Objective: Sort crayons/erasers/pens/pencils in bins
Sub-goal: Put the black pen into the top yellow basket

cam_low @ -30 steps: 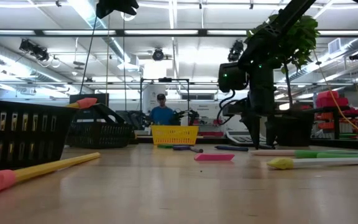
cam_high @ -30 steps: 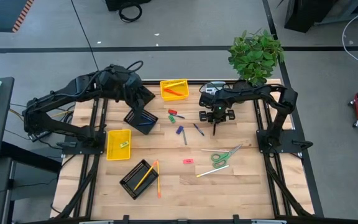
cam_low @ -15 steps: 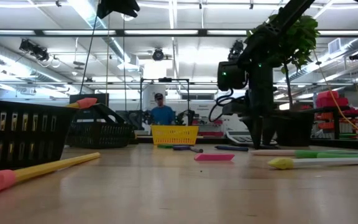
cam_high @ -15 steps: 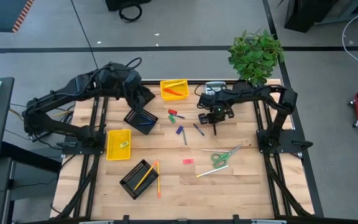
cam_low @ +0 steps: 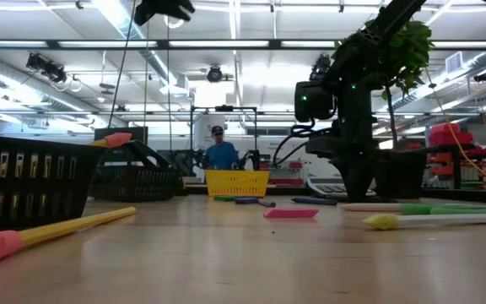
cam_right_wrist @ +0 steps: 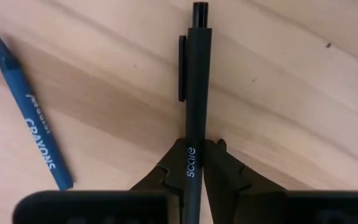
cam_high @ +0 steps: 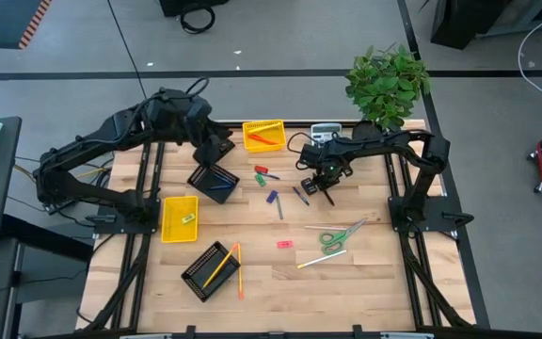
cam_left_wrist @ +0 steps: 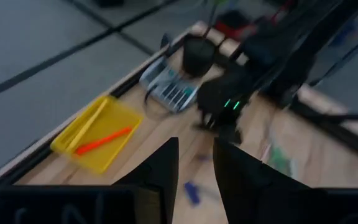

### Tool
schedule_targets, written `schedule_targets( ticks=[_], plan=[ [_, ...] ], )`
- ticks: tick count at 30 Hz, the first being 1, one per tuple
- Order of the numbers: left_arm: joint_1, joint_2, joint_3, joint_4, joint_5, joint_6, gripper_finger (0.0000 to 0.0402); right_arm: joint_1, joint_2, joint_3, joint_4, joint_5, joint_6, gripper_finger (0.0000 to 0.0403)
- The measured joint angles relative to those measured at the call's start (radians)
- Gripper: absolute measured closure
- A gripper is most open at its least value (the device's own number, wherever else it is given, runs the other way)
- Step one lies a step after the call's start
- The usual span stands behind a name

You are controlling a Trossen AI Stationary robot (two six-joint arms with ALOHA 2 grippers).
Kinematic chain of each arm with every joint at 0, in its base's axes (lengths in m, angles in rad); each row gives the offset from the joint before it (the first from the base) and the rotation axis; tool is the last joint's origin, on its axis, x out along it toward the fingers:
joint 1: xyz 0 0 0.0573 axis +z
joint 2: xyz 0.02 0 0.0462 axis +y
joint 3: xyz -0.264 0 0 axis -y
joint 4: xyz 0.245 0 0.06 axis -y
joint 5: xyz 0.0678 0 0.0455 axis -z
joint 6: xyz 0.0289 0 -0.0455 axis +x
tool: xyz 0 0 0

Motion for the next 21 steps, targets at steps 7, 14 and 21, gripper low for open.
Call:
schedule_targets(
  ticks=[7,14,21],
  plan=[
    [-0.057,0.0,0.0,0.136,-0.055,-0.006,0.0303,0.002,-0.028,0.059,0.039,0.056,-0.072,0.0357],
    [-0.117,0.0,0.0,0.093,-0.065,-0.067,0.0331,0.002,-0.031,0.116,0.368,0.084,-0.233,0.0357],
    [-0.189,-0.026,0.001,0.048,-0.064,-0.092,0.0369,-0.007,-0.031,0.235,0.497,0.227,-0.428,0.0357]
  ],
)
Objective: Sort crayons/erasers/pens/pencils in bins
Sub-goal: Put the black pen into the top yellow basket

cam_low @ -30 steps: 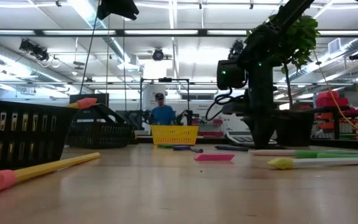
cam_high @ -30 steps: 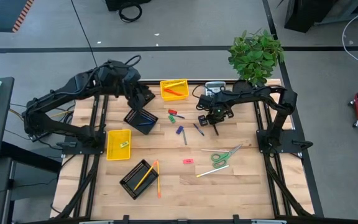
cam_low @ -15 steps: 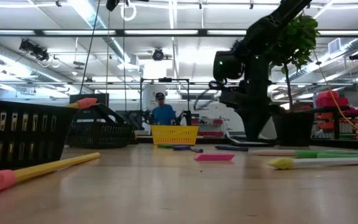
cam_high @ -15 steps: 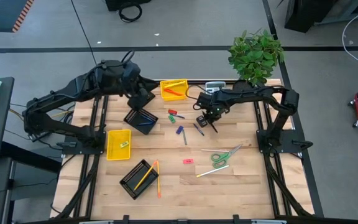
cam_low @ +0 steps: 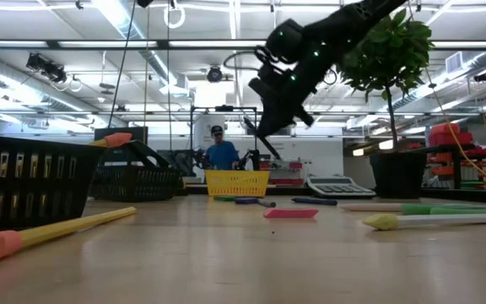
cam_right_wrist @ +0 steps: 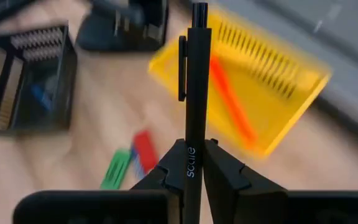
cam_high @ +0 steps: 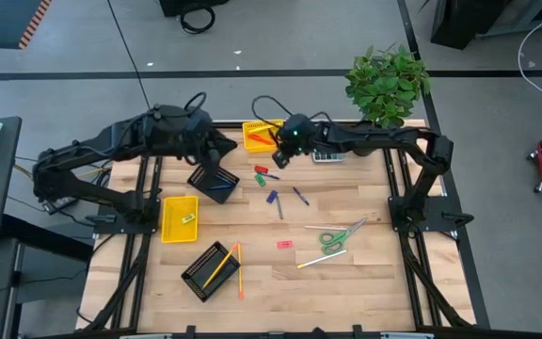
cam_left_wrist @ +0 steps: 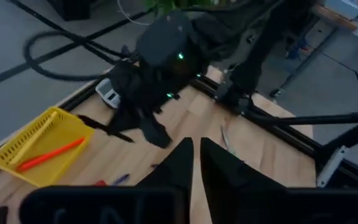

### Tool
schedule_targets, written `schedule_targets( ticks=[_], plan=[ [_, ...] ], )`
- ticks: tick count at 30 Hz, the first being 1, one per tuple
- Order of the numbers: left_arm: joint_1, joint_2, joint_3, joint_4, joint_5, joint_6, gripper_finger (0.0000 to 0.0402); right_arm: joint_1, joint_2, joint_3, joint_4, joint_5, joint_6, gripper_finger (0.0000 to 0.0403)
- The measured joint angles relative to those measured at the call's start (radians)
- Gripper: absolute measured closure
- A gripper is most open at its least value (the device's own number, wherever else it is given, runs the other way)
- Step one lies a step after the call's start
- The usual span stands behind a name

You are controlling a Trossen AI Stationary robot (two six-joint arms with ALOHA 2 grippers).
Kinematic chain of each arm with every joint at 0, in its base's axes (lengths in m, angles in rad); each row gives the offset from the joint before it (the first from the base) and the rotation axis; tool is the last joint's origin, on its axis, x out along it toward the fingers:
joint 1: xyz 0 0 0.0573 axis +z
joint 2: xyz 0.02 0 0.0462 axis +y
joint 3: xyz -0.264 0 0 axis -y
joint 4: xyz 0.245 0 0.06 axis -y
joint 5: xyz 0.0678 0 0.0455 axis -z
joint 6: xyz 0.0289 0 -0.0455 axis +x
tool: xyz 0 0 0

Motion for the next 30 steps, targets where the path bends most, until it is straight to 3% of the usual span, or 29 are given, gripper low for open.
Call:
schedule_targets(
  ticks=[5,10,16,22,30],
  plan=[
    [0.0,-0.055,0.0,-0.031,-0.003,0.0,0.0391,-0.022,0.0,0.064,0.076,0.102,-0.143,0.0357],
    [0.039,-0.114,0.0,-0.031,-0.029,0.013,0.0392,-0.058,0.009,0.078,0.186,0.138,-0.173,0.0357],
    [0.09,-0.128,0.0,-0.031,-0.053,0.015,0.0375,-0.077,0.031,0.077,0.272,0.125,-0.273,0.0357],
    [0.1,-0.117,-0.001,-0.031,-0.052,0.003,0.0387,-0.092,0.052,0.077,0.295,0.097,-0.279,0.0357],
    [0.096,-0.118,-0.001,-0.031,-0.049,-0.058,0.0381,-0.13,0.129,0.08,0.353,0.001,-0.33,0.0357]
  ],
)
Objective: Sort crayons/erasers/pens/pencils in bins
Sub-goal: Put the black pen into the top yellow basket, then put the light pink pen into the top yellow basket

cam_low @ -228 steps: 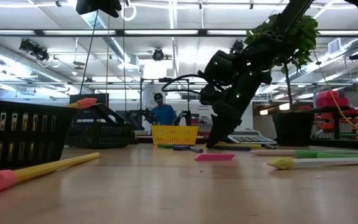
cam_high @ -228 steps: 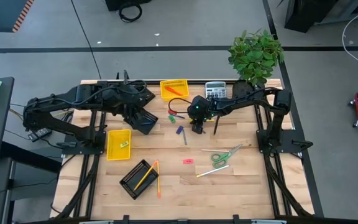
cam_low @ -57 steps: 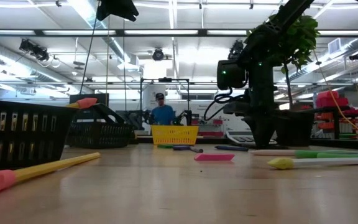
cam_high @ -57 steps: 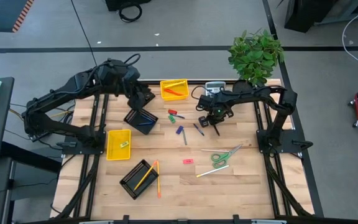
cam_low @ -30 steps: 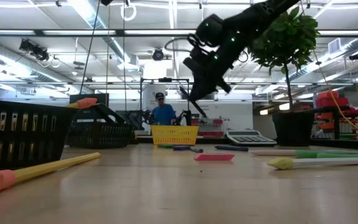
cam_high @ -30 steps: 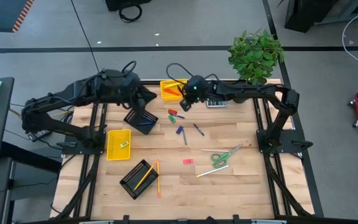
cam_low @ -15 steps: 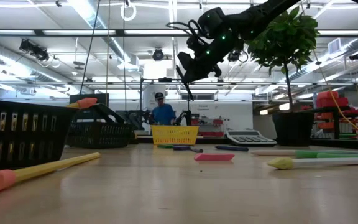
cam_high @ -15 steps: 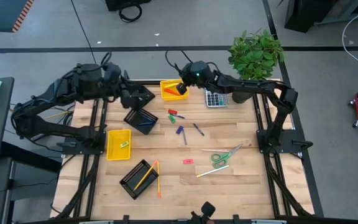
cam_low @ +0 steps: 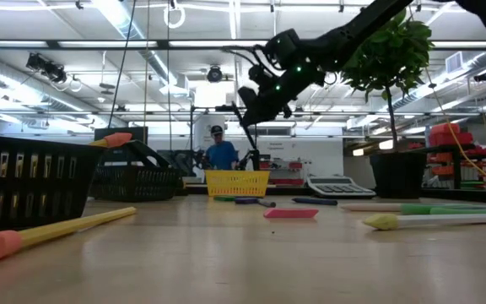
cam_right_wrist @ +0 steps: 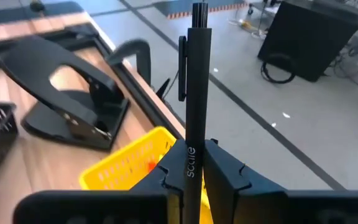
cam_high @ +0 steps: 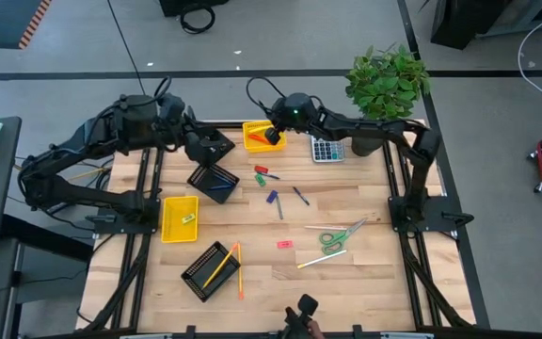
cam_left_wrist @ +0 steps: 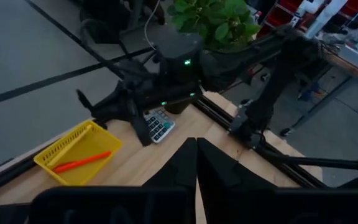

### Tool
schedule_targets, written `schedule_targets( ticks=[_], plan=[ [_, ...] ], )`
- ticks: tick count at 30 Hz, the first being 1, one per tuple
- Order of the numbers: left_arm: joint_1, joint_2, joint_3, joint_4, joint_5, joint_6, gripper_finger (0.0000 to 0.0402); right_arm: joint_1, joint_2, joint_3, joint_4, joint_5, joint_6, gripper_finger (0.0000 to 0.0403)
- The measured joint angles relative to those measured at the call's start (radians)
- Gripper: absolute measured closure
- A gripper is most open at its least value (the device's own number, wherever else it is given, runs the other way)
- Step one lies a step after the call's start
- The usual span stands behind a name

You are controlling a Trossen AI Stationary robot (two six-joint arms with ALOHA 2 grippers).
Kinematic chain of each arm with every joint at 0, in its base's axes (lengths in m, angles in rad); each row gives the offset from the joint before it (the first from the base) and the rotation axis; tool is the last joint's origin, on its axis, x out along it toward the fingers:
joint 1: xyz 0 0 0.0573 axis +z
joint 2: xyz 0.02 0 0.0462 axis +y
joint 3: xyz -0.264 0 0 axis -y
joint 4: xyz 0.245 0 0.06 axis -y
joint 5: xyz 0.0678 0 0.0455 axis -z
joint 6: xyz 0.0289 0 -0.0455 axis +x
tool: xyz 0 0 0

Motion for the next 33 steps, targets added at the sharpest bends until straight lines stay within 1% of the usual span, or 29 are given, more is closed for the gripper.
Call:
schedule_targets(
  ticks=[6,9,13,16,20,24,27,33],
  plan=[
    [0.0,0.0,0.0,-0.005,0.0,-0.041,0.0371,-0.026,0.101,0.102,-0.052,-0.06,-0.059,0.0357],
    [0.0,0.0,0.0,-0.007,-0.001,-0.042,0.0374,-0.029,0.143,0.168,-0.099,-0.088,-0.101,0.0357],
    [0.001,0.0,0.0,-0.014,0.0,-0.042,0.0383,-0.036,0.186,0.231,-0.209,-0.097,-0.153,0.0357],
    [0.001,0.0,0.0,-0.026,-0.001,-0.042,0.0385,-0.036,0.192,0.249,-0.261,-0.098,-0.155,0.0357],
    [0.001,0.001,0.0,-0.038,-0.001,-0.04,0.0378,-0.033,0.188,0.245,-0.307,-0.102,-0.17,0.0357],
    [0.001,0.001,0.0,-0.037,-0.004,-0.035,0.0369,-0.026,0.182,0.244,-0.335,-0.138,-0.172,0.0355],
    [0.002,0.001,0.0,-0.037,-0.004,-0.031,0.0363,-0.02,0.182,0.244,-0.371,-0.138,-0.17,0.0342],
    [0.001,0.001,0.0,-0.038,-0.004,-0.03,0.0351,-0.008,0.172,0.244,-0.398,-0.112,-0.149,0.0292]
  ],
)
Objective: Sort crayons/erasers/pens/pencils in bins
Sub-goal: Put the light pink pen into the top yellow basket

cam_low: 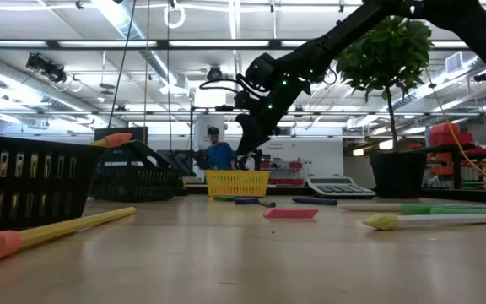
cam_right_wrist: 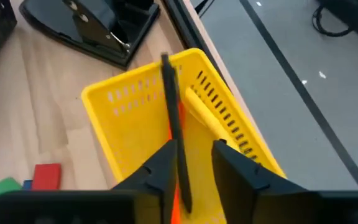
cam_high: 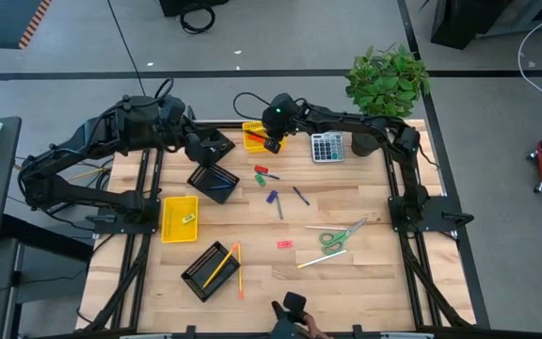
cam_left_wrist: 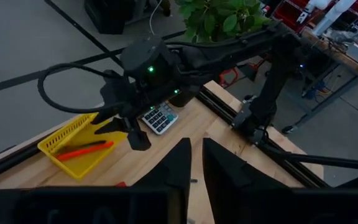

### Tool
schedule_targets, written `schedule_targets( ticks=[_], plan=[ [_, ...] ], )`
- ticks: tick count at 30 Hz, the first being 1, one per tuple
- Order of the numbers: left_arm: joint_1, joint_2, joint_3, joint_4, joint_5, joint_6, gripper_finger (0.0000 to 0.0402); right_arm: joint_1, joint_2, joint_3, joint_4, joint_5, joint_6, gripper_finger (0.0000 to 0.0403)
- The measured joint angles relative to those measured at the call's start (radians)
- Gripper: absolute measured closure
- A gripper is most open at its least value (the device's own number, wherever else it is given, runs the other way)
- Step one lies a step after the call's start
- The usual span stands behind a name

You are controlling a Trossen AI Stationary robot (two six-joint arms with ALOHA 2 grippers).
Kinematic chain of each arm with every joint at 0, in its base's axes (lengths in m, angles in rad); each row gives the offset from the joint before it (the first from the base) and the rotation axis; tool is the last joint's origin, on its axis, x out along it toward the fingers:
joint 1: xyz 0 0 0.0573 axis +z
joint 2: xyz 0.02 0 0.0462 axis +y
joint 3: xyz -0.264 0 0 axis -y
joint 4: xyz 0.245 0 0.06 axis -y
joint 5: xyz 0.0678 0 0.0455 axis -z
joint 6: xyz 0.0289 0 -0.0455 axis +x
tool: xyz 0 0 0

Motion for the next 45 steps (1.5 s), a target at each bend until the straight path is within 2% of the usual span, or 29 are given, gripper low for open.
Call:
schedule_targets(
  ticks=[4,9,15,20,25,30,35,45],
  plan=[
    [-0.001,0.0,0.0,-0.03,0.001,0.022,0.0338,0.014,-0.033,0.002,-0.001,0.066,0.0,0.0254],
    [-0.001,0.001,0.0,-0.072,0.023,0.018,0.0316,0.027,-0.122,0.002,-0.104,0.074,0.084,0.0222],
    [-0.001,0.001,0.0,-0.082,0.023,0.063,0.0292,0.05,-0.249,0.002,-0.363,-0.055,0.293,0.022],
    [-0.001,0.001,0.0,-0.082,0.024,0.124,0.0283,0.123,-0.294,0.002,-0.612,-0.196,0.399,0.0221],
    [-0.001,0.001,0.0,-0.084,0.024,0.156,0.0284,0.248,-0.298,0.001,-0.816,-0.229,0.468,0.0221],
    [-0.001,0.001,0.0,-0.092,0.023,0.155,0.0285,0.374,-0.293,-0.057,-0.817,-0.314,0.567,0.0221],
    [-0.001,0.001,0.0,-0.098,0.024,0.148,0.0277,0.468,-0.293,-0.195,-0.818,-0.409,0.618,0.0221],
    [-0.001,-0.002,0.0,-0.104,0.03,0.148,0.0267,0.564,-0.316,-0.458,-0.648,-0.364,0.639,0.0221]
  ],
)
